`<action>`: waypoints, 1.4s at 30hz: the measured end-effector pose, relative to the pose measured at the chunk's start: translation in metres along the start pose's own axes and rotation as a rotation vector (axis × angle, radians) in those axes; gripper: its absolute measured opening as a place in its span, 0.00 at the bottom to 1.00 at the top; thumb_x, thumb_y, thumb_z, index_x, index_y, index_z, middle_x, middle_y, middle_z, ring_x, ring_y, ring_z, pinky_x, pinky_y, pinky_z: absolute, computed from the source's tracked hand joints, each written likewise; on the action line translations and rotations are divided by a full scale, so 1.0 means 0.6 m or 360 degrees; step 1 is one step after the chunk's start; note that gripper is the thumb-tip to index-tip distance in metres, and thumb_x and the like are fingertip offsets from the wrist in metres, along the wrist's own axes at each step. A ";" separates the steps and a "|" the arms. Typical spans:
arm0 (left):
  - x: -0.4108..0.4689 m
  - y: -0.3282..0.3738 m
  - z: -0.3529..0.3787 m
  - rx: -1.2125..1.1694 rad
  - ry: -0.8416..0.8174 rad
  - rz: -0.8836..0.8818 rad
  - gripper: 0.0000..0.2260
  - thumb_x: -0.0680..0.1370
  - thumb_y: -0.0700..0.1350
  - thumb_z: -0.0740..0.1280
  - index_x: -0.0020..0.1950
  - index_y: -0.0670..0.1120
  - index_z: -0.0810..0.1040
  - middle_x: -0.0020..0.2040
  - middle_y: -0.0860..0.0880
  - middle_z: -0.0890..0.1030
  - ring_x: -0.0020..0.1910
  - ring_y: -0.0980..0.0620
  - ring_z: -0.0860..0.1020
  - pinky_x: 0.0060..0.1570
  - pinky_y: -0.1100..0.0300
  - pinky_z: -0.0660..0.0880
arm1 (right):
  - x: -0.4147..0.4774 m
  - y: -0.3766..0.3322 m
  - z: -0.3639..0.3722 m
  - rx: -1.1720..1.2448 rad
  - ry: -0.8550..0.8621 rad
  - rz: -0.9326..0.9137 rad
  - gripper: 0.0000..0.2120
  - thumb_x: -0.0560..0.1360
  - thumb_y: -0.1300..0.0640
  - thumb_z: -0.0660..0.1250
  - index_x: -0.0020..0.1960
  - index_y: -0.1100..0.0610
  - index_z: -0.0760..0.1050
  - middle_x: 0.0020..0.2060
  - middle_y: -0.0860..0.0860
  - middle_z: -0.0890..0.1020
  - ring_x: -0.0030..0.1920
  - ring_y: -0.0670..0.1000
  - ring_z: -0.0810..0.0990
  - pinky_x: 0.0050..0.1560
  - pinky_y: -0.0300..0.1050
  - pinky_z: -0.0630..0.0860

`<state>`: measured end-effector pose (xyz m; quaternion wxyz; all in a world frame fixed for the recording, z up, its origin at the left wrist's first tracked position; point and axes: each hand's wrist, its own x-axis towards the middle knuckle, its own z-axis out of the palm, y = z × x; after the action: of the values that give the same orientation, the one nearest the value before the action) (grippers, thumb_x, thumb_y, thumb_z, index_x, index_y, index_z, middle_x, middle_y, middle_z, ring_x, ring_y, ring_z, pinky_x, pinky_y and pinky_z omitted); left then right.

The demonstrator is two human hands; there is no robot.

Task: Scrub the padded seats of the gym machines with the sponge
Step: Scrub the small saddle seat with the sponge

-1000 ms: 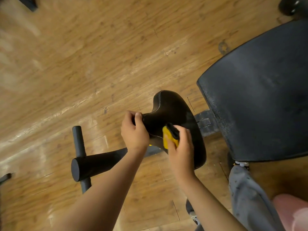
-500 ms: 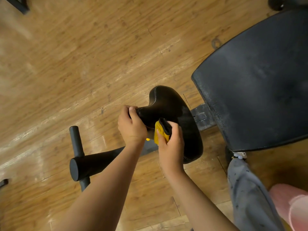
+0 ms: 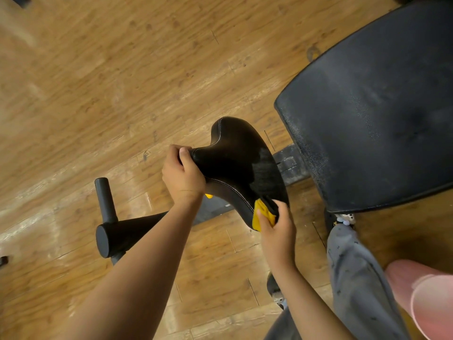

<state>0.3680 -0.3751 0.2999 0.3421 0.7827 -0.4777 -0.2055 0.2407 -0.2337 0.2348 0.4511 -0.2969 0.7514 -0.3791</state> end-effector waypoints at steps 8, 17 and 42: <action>0.000 0.001 0.002 0.0011 0.0006 -0.0038 0.08 0.80 0.42 0.57 0.44 0.44 0.74 0.37 0.56 0.74 0.38 0.61 0.72 0.35 0.75 0.65 | 0.035 0.022 -0.020 -0.0158 -0.0099 0.0066 0.17 0.78 0.54 0.65 0.66 0.56 0.71 0.58 0.53 0.78 0.57 0.52 0.77 0.51 0.43 0.75; 0.003 0.000 0.005 0.0019 0.0055 -0.0019 0.12 0.74 0.47 0.54 0.43 0.44 0.75 0.37 0.58 0.76 0.38 0.63 0.73 0.38 0.69 0.68 | 0.156 0.066 -0.054 -0.0272 -0.0202 0.0312 0.16 0.79 0.56 0.64 0.64 0.61 0.72 0.57 0.57 0.78 0.59 0.58 0.77 0.49 0.44 0.70; 0.002 -0.002 0.002 0.0076 0.0007 -0.0016 0.10 0.75 0.47 0.53 0.44 0.46 0.73 0.38 0.57 0.75 0.39 0.64 0.73 0.39 0.70 0.67 | 0.143 0.052 -0.032 -0.0201 -0.0195 -0.0095 0.15 0.78 0.55 0.66 0.63 0.57 0.73 0.55 0.53 0.79 0.54 0.52 0.77 0.50 0.43 0.74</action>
<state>0.3687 -0.3760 0.2981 0.3233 0.7935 -0.4777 -0.1939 0.1845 -0.2788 0.1754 0.4650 -0.3698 0.7357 -0.3254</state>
